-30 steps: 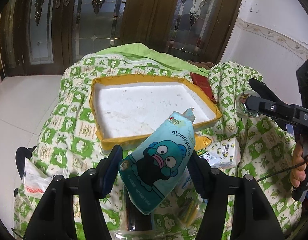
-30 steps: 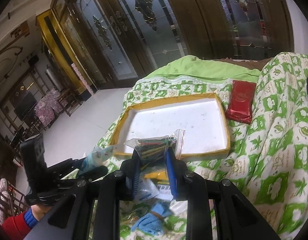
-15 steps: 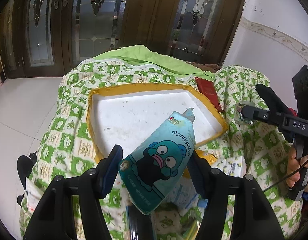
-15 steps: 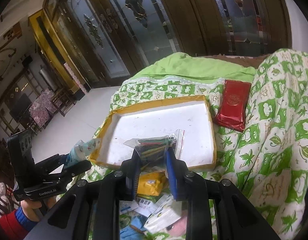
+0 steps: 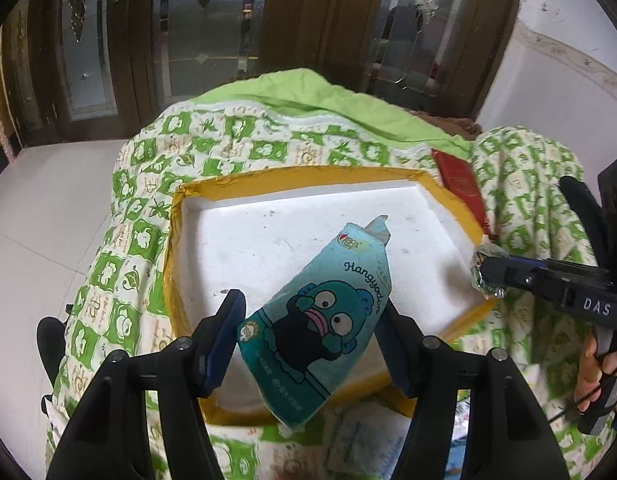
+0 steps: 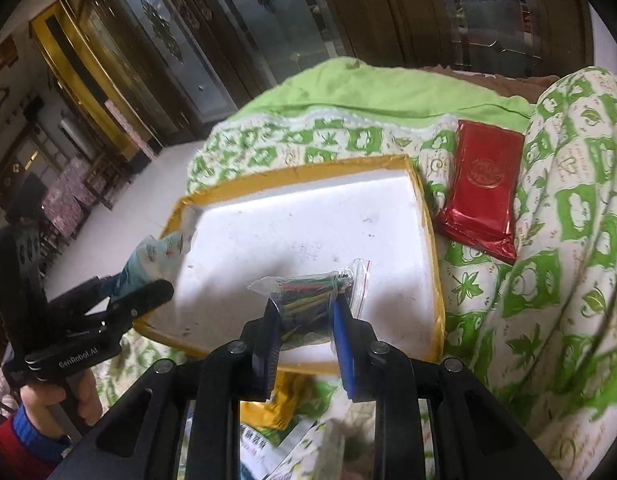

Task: Organize soft objects
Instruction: 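Carry the teal pack and the stick bag over the white tray with both tools, then lower both items into the white tray and open both tools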

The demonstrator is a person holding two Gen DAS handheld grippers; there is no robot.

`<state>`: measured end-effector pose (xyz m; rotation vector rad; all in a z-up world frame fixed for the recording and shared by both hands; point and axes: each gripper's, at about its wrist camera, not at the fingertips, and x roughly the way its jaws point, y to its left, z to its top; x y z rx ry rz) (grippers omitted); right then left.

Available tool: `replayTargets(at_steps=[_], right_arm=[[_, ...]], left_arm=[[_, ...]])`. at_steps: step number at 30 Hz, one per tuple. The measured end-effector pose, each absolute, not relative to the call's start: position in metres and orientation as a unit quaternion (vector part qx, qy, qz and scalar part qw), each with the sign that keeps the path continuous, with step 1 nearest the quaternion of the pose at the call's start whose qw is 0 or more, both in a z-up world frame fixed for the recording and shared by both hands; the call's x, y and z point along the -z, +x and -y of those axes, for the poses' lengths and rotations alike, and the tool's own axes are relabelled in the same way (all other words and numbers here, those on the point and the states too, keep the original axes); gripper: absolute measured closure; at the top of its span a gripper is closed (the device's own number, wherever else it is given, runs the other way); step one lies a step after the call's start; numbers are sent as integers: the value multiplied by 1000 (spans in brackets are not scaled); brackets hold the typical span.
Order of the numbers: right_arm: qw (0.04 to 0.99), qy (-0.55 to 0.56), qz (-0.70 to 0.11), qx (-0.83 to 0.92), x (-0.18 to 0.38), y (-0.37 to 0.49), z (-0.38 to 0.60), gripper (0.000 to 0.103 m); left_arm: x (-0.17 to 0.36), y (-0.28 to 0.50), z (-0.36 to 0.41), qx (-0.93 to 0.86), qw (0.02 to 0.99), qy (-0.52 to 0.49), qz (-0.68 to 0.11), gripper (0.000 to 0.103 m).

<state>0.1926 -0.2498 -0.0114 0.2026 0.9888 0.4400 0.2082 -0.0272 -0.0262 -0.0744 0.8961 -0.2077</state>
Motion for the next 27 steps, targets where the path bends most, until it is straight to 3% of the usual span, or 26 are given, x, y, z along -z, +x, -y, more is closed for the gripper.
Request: replayTargets(at_steps=[19, 27], right_arm=[[835, 30, -526, -159, 50, 213, 237, 76], [838, 38, -522, -153, 49, 212, 240, 75]], left_arm=[[64, 219, 27, 75, 885, -11, -460, 37], [62, 216, 29, 79, 886, -13, -457, 25]])
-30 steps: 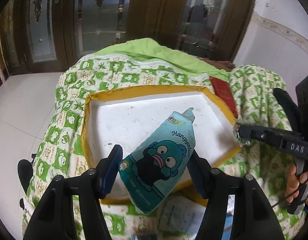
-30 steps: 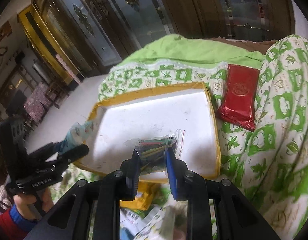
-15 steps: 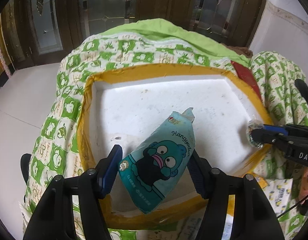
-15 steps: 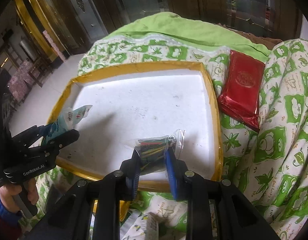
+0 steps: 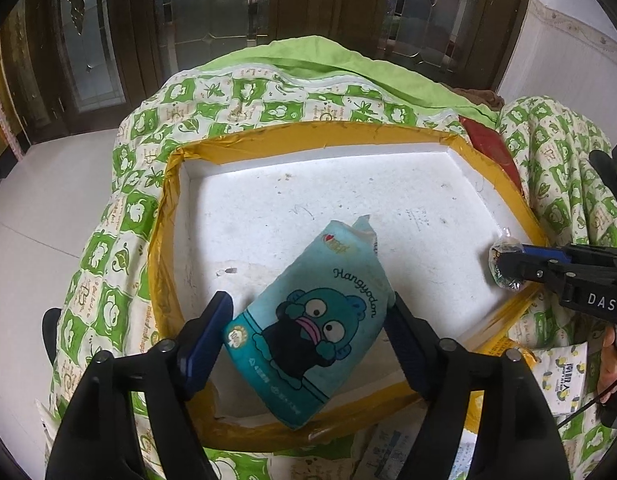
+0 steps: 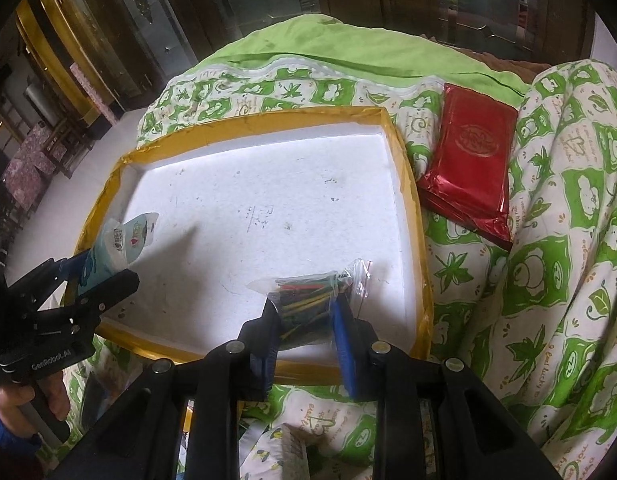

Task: Organize soft objects
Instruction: 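Lower both items into the white tray and open both tools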

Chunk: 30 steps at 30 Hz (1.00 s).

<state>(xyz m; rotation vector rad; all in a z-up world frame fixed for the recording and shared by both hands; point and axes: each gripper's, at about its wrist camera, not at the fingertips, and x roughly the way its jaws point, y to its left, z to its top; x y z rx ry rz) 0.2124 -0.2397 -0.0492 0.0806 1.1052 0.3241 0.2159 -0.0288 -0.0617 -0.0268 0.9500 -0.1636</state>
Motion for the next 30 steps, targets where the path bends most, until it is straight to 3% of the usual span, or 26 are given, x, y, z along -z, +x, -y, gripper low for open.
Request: replayTargets(at_steps=[3, 5, 10, 14, 30], right_arm=[[841, 44, -518, -151, 47, 211, 242, 63], [845, 51, -511, -151, 44, 209, 244, 42], [860, 45, -484, -156, 32, 201, 242, 35], [869, 43, -466, -162, 26, 193, 239, 19], [882, 79, -436, -160, 10, 159, 255, 13]], left_arm=[[59, 214, 27, 77, 887, -18, -454, 21], [56, 213, 25, 82, 888, -28, -452, 19], [49, 206, 27, 83, 893, -31, -442, 14], [45, 199, 25, 86, 895, -40, -436, 13], [17, 159, 23, 101, 909, -54, -402, 13]])
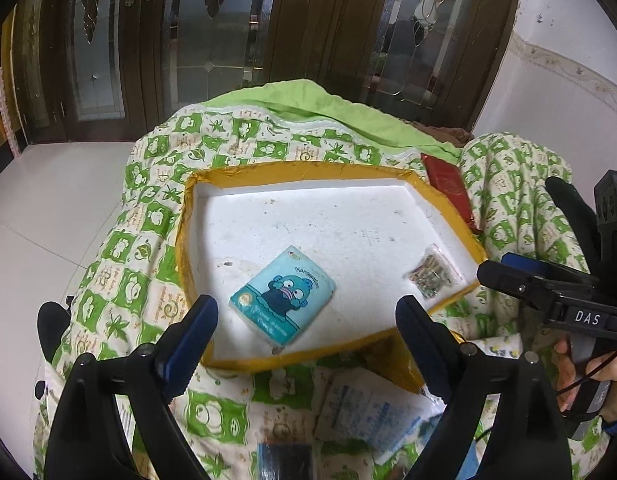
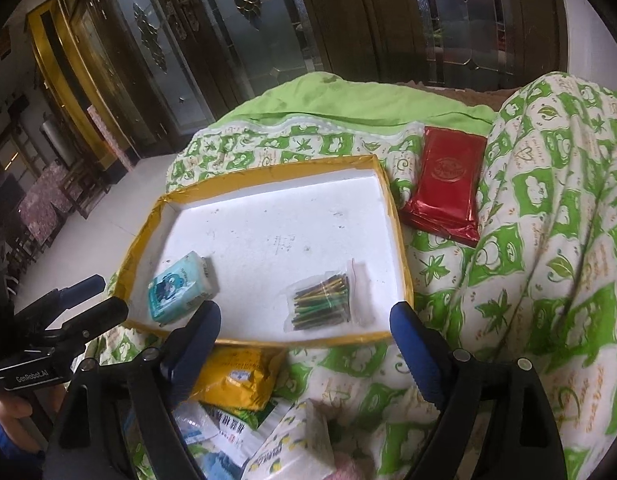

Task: Organize soft objects
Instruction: 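Lower both items into the white tray and open both tools, then withdraw both tools from the tray back over the remaining items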

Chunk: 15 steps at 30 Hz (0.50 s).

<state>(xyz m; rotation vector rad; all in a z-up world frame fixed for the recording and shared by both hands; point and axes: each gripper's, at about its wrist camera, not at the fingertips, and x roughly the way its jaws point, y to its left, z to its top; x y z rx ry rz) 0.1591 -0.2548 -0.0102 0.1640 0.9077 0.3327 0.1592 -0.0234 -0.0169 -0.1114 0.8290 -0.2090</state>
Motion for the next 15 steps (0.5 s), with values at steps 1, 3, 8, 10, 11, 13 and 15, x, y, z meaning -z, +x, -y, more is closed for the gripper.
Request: replayTargets(at_steps=[1, 3, 8, 10, 11, 13, 15], right_arm=[[884, 77, -433, -161, 9, 155, 254, 13], [885, 76, -429, -164, 7, 150, 254, 13], [885, 87, -425, -171, 5, 132, 254, 13], [885, 95, -423, -173, 5, 123, 256, 13], [884, 99, -422, -174, 5, 119, 257, 13], [883, 106, -423, -176, 5, 111, 258, 13], [881, 112, -423, -178, 6, 104, 260, 13]], left_arm=[[16, 156, 23, 102, 909, -55, -400, 13], [13, 148, 21, 103, 911, -55, -396, 13], [12, 132, 16, 104, 912, -65, -392, 13], [13, 126, 14, 105, 912, -67, -391, 13], [13, 122, 13, 104, 912, -65, -391, 13], [15, 116, 13, 102, 912, -61, -391, 12], [18, 107, 11, 100, 913, -60, -392, 12]])
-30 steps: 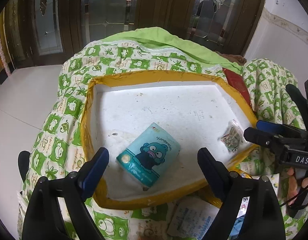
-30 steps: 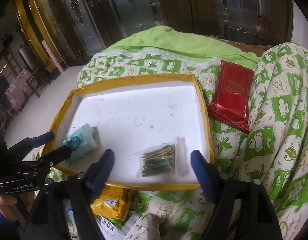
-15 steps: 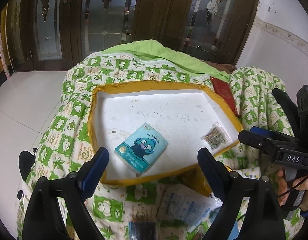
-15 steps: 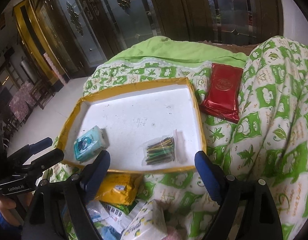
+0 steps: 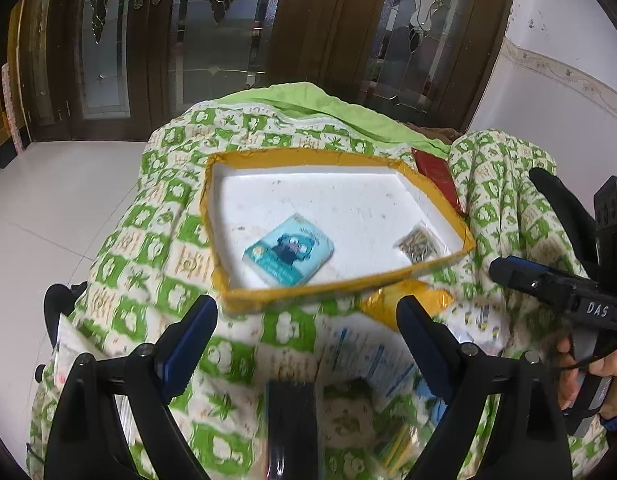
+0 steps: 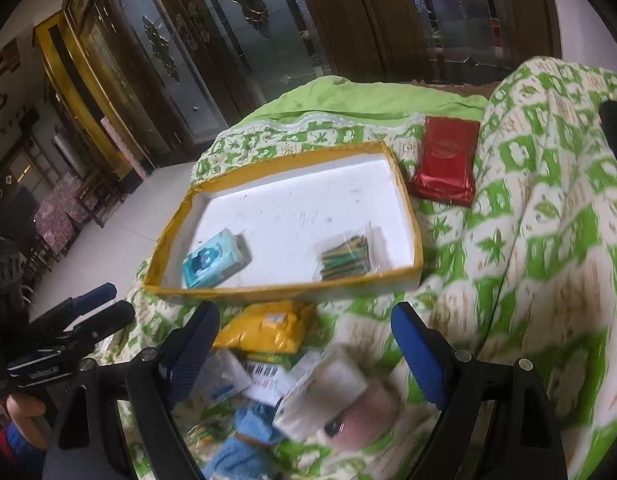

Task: Organize soft objects
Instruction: 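Withdraw both tools from the tray back over the remaining items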

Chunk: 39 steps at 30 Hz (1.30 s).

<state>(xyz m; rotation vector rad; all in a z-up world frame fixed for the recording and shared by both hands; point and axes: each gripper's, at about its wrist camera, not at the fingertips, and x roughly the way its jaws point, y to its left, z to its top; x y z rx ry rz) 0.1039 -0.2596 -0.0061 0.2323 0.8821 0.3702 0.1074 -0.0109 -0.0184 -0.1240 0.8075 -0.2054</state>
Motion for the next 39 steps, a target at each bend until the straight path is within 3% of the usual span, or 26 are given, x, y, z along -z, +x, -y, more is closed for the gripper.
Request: replayTargets(at_steps=[16, 19, 39], right_arm=[[890, 95, -405, -185, 5, 60, 252, 10], [894, 93, -400, -182, 4, 56, 252, 9], [898, 97, -389, -183, 1, 26, 250, 1]], left_arm=[[34, 58, -7, 72, 920, -80, -378, 12], [33, 52, -3, 62, 925, -63, -370, 3], [23, 22, 5, 68, 934, -42, -349, 3]])
